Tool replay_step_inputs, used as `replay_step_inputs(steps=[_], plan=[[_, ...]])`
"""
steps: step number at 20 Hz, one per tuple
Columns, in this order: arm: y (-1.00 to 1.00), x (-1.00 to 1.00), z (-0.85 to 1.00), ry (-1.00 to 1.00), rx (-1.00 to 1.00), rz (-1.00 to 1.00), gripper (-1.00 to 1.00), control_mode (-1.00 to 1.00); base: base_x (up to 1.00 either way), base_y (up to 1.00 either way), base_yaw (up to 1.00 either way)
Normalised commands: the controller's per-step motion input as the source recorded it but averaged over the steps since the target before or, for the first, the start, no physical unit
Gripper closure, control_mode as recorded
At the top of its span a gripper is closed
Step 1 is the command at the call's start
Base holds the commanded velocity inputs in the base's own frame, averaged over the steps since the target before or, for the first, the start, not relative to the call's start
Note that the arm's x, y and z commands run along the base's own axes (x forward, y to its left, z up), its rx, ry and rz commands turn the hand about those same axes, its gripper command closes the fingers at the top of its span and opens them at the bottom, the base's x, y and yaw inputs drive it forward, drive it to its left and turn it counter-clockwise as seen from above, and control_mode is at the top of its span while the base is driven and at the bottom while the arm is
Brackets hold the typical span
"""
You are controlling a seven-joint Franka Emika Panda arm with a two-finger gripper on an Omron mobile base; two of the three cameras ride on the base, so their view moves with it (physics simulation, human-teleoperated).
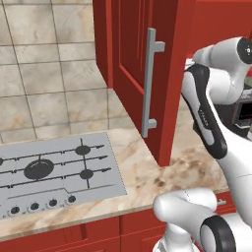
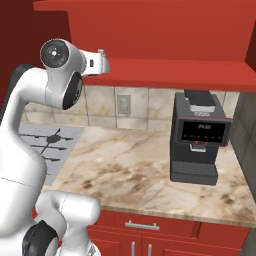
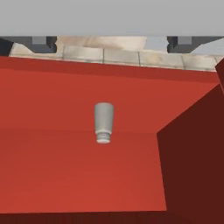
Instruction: Take 2 condiments from the cabinet and move them on the counter near the stove.Make sure the condiments are lined up with each other, next to each other.
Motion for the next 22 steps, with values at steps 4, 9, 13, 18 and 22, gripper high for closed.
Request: replay_step_inputs(steps=[4, 9, 13, 18, 22], plan=[[0.03, 0.34, 0.07, 0.03, 0.0, 0.0, -1.0, -1.0, 0.0, 0.0, 0.0], [0.0, 0.32, 0.03, 0.04, 0.0, 0.0, -1.0, -1.0, 0.0, 0.0, 0.0], [0.03, 0.35, 0.0, 0.05, 0.0, 0.0, -1.0, -1.0, 0.0, 0.0, 0.0], [0.08, 0.35, 0.0, 0.0, 0.0, 0.0, -1.0, -1.0, 0.0, 0.0, 0.0], [0.08, 0.28, 0.0, 0.0, 0.0, 0.0, -1.0, -1.0, 0.0, 0.0, 0.0]])
